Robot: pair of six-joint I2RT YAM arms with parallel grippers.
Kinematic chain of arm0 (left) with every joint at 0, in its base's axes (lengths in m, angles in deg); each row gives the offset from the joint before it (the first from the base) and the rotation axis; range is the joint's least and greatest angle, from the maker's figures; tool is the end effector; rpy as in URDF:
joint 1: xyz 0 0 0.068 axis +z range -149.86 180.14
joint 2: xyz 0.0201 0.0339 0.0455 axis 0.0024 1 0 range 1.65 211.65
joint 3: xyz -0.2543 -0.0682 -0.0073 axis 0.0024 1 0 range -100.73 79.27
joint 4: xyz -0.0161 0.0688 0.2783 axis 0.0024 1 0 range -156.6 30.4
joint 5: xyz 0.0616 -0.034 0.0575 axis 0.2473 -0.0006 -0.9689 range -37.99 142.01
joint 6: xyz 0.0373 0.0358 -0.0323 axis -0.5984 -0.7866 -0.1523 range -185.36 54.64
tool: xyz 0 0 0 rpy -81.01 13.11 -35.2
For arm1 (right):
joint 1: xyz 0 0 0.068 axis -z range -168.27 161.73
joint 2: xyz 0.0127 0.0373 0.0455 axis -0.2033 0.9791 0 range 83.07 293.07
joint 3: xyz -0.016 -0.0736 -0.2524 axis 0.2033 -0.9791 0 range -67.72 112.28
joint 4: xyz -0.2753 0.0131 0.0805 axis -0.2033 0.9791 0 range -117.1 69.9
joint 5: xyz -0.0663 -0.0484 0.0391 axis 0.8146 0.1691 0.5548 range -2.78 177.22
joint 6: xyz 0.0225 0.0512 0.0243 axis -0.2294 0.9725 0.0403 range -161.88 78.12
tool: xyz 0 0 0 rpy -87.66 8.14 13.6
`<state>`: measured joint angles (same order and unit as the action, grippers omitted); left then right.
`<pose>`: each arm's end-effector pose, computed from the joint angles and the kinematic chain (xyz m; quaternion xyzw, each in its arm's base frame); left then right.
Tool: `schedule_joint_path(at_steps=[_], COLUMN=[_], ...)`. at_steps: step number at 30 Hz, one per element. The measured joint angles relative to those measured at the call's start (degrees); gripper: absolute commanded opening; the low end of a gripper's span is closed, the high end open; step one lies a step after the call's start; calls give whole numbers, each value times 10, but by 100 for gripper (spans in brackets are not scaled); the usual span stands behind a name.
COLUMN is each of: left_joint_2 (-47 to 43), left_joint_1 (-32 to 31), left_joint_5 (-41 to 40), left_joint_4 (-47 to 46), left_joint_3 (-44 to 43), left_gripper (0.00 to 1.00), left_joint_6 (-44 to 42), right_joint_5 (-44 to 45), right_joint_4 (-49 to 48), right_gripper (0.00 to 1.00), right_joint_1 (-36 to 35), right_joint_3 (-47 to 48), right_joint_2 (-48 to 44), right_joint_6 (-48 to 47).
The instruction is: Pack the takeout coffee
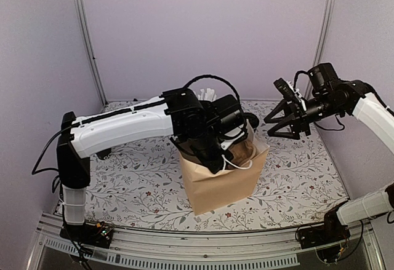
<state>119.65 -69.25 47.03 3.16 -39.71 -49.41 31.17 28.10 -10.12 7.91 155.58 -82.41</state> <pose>0.1635 -0.4233 0.2913 0.4344 0.8807 -0.0933 0.1642 0.2396 0.1368 0.3522 -0.5630 0.6351 0.3919 0.3552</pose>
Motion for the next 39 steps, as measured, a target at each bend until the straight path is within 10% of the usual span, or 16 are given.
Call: schedule_joint_path(at_steps=[14, 18, 21, 31, 39], left_joint_2=[-4, -3, -3, -22, -22], left_joint_1=[27, 28, 29, 43, 40], left_joint_5=[44, 50, 52, 76, 101], left_joint_4=[6, 19, 26, 34, 27], left_joint_3=[0, -9, -16, -4, 19], left_gripper=[20, 20, 20, 19, 19], left_joint_6=[6, 12, 16, 12, 5], right_joint_5=[80, 131, 158, 151, 168], right_joint_4=[74, 59, 57, 139, 146], right_gripper=[59, 10, 2, 3, 44], right_joint_1=[-275, -337, -372, -445, -447], right_joint_3=[96, 111, 120, 187, 203], right_joint_2=[34, 70, 94, 105, 118], right_joint_6=[-28, -7, 6, -61, -66])
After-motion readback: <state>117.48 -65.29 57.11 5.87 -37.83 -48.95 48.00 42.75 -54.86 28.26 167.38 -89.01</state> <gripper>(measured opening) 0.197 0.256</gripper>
